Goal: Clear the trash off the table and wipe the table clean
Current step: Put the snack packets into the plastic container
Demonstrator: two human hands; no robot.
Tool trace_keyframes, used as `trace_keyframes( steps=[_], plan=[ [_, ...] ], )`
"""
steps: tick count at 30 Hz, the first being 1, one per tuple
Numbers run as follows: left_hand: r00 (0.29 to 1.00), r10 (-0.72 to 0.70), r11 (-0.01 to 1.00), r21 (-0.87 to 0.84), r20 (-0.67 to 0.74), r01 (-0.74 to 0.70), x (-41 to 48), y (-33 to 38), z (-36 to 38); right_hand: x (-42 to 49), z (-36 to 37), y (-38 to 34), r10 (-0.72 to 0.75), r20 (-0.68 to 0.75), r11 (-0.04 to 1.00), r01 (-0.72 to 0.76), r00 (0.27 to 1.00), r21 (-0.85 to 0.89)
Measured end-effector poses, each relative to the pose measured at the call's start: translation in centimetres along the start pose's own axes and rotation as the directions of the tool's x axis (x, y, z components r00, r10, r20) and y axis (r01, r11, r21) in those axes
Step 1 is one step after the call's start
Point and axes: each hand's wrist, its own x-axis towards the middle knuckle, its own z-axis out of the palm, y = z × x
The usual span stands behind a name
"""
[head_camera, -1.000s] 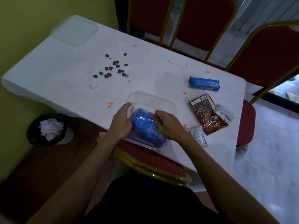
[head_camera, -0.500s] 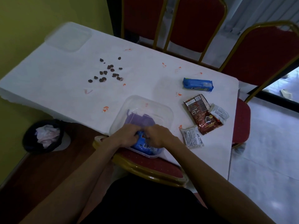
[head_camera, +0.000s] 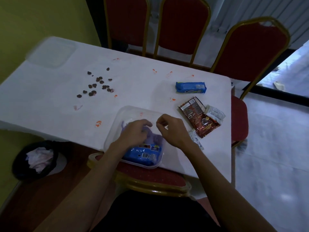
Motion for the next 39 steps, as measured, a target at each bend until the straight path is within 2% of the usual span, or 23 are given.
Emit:
trace_keyframes(
  steps=[2, 5, 11, 15, 20, 24, 30, 35, 39],
  plan=[
    [0.998, -0.036, 0.999, -0.03, -0.049, 0.034, 0.8, 1.4, 0.1, 0.5, -1.1, 0.6, 0.045, -0.052, 0.998, -0.043, 0.998, 0.042],
    [0.99, 0.004, 0.998, -0.061, -0.138, -0.013, 2.4, 3.7, 0.0, 1.8, -3.4, 1.9, 0.132, -0.123, 0.99, -0.124, 0.984, 0.069],
    [0.985, 0.039, 0.992, -0.112, -0.168, -0.058, 6.6, 7.6, -0.8, 4.6, -7.7, 4.5, 0.28, -0.186, 0.96, -0.273, 0.942, 0.063],
    [0.989, 0.041, 0.993, -0.101, -0.139, -0.056, 10.4, 9.6, -0.8, 6.7, -9.2, 6.5, 0.356, -0.233, 0.934, -0.355, 0.905, 0.047],
    [0.998, 0.054, 0.996, -0.07, -0.02, -0.055, 15.7, 10.6, 0.9, 8.3, -9.6, 9.3, 0.459, -0.219, 0.885, -0.465, 0.861, 0.027],
    [0.994, 0.104, 0.994, 0.011, 0.042, -0.105, 19.9, 10.9, 2.8, 9.5, -9.1, 11.6, 0.53, -0.194, 0.844, -0.537, 0.826, 0.018],
    [0.985, 0.173, 0.971, 0.169, -0.008, -0.169, 28.0, 12.0, 6.0, 12.4, -7.4, 13.3, 0.571, -0.23, 0.817, -0.573, 0.788, 0.068],
    [0.973, 0.23, 0.904, 0.363, 0.031, -0.225, 31.9, 11.1, 8.0, 12.5, -6.4, 14.0, 0.566, -0.278, 0.822, -0.558, 0.776, 0.118],
    [0.973, 0.23, 0.896, 0.384, 0.028, -0.223, 32.3, 10.5, 8.5, 12.6, -7.0, 13.6, 0.575, -0.323, 0.816, -0.558, 0.752, 0.153]
  ],
)
